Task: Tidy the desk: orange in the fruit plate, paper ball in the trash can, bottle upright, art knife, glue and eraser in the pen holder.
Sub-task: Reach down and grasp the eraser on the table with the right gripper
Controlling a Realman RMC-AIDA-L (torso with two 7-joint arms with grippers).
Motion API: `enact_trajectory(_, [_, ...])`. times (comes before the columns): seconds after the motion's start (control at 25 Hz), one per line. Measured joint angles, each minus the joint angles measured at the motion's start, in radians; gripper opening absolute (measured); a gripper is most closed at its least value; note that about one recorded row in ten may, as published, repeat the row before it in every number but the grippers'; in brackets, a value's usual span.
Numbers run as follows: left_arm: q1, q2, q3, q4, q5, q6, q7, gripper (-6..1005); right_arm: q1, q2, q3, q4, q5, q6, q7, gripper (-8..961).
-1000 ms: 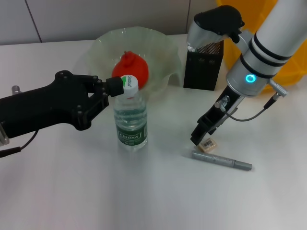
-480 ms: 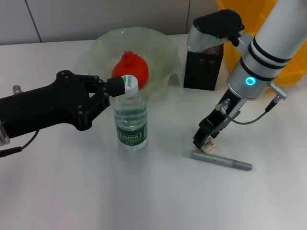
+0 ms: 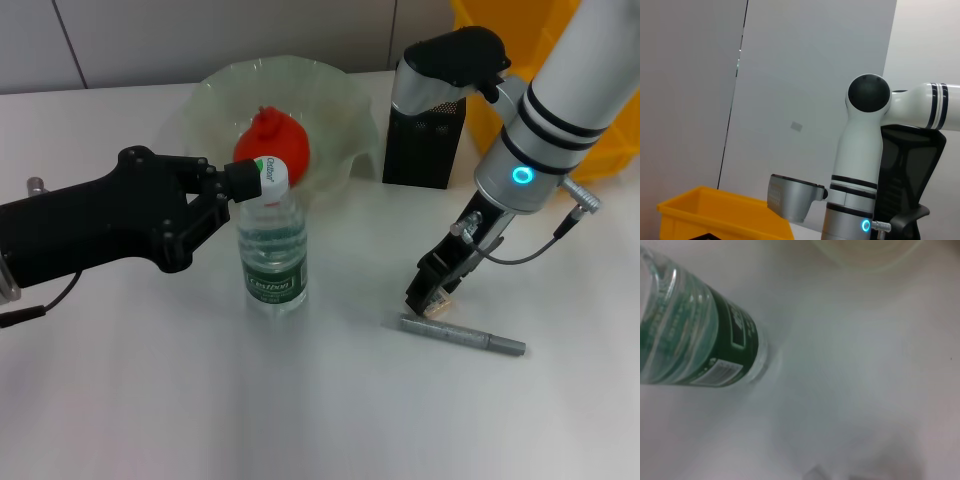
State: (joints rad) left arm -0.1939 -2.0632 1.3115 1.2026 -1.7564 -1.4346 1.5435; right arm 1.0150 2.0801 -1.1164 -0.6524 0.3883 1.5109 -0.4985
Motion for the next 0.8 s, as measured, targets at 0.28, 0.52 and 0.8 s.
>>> enact_trajectory(0.28, [0.006,0.000,0.000,0.000,0.000,-0.001,0.000,0,-0.001,0.000,-0.014,0.004,0.002,-0.008,0.000,537])
enact_trajectory(0.52, [0.007,0.000,0.000,-0.001,0.000,-0.003,0.001,0,-0.001,0.000,-0.014,0.004,0.005,-0.009,0.000,536])
enact_trajectory(0.8, [0.007,0.000,0.000,-0.001,0.000,-0.003,0.001,0,-0.001,0.000,-0.027,0.004,0.000,-0.017,0.007,535])
